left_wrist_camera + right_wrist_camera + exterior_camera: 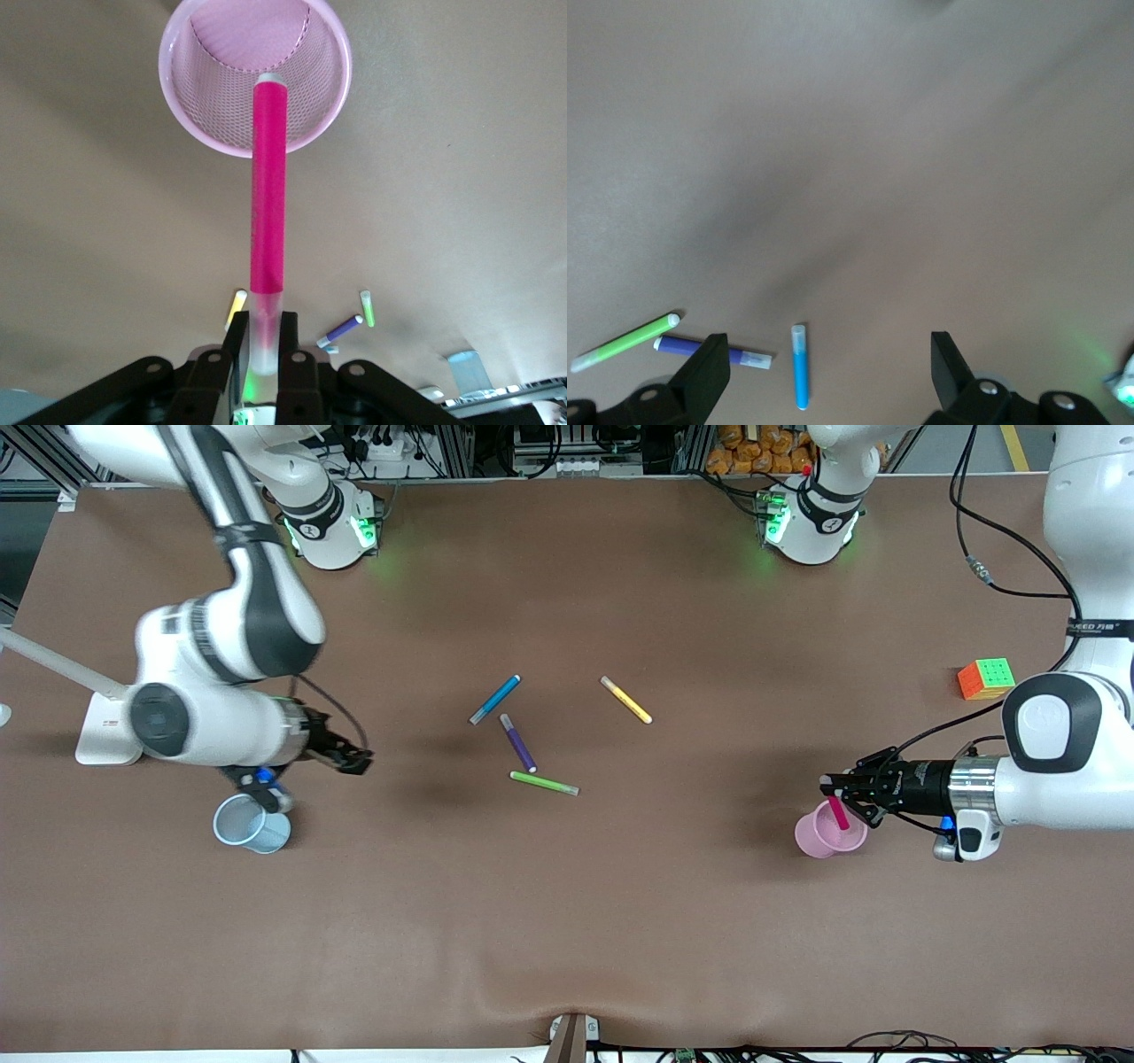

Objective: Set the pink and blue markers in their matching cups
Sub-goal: 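Drop the pink marker into the pink cup while the right gripper grasps the blue marker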

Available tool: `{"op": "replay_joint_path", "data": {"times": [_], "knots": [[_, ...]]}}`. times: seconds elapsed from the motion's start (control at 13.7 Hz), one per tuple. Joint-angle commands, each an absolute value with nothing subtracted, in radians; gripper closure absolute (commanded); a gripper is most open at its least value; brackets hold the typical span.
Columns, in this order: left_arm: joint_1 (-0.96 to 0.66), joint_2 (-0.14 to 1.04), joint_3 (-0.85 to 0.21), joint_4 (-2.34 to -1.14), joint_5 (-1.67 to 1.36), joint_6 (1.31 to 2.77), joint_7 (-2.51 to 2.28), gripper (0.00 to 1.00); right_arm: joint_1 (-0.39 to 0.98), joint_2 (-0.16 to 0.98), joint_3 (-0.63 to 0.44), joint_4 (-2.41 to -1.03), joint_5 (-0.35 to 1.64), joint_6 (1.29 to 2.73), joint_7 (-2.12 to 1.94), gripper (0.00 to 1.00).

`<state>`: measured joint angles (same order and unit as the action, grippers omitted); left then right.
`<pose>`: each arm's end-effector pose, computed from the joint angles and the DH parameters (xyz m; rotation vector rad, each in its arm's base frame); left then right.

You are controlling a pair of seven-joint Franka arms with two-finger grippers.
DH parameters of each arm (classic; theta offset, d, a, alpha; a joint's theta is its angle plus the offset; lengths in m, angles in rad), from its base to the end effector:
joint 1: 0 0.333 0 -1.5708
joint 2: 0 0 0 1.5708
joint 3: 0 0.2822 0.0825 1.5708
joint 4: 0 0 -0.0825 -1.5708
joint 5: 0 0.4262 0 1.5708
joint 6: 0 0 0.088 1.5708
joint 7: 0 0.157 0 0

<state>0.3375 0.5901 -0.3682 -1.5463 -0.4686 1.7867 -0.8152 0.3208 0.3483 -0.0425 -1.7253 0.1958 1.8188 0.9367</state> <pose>0.6722 -0.0641 0.2330 2.2719 1.2267 -0.7418 0.6023 0.1992 0.2649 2.8946 -1.1064 -0.4744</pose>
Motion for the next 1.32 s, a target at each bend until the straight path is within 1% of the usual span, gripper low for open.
{"op": "replay_joint_path", "data": {"times": [0.0,0.15,0.22,0.37,0.44,0.51,0.59,0.81,0.88,0.95,1.1,1.25], "knots": [[0.374,0.621,-0.379,-1.531,-0.528,1.764,-0.773,1.00,0.380,0.331,-0.051,-1.828,0.225,1.935,1.009,0.00],[0.387,0.632,-0.379,-1.529,-0.549,1.764,-0.770,1.00,0.441,0.334,-0.051,-1.902,0.235,2.075,1.075,0.00],[0.388,0.638,-0.377,-1.529,-0.554,1.764,-0.770,1.00,0.465,0.347,-0.051,-1.920,0.235,2.107,1.094,0.05],[0.406,0.658,-0.374,-1.526,-0.586,1.764,-0.769,1.00,0.509,0.379,-0.051,-1.930,0.236,2.132,1.101,0.24],[0.413,0.669,-0.374,-1.525,-0.613,1.766,-0.765,1.00,0.529,0.388,-0.051,-1.940,0.236,2.158,1.127,0.32],[0.413,0.673,-0.374,-1.525,-0.623,1.766,-0.759,1.00,0.541,0.388,-0.051,-1.963,0.235,2.195,1.143,0.37],[0.413,0.675,-0.373,-1.525,-0.626,1.766,-0.761,1.00,0.552,0.388,-0.051,-1.988,0.235,2.224,1.143,0.39],[0.422,0.696,-0.371,-1.520,-0.627,1.766,-0.762,1.00,0.587,0.408,-0.051,-2.036,0.236,2.325,1.150,0.39],[0.422,0.703,-0.371,-1.520,-0.633,1.766,-0.762,0.85,0.601,0.428,-0.051,-2.036,0.236,2.348,1.173,0.39],[0.423,0.701,-0.370,-1.520,-0.638,1.766,-0.762,0.62,0.620,0.445,-0.051,-2.037,0.236,2.382,1.205,0.43],[0.423,0.690,-0.370,-1.516,-0.638,1.766,-0.775,0.01,0.640,0.469,-0.051,-2.037,0.235,2.407,1.219,0.51],[0.423,0.687,-0.373,-1.488,-0.640,1.763,-0.781,0.00,0.641,0.469,-0.052,-2.055,0.235,2.407,1.220,0.52]]}}
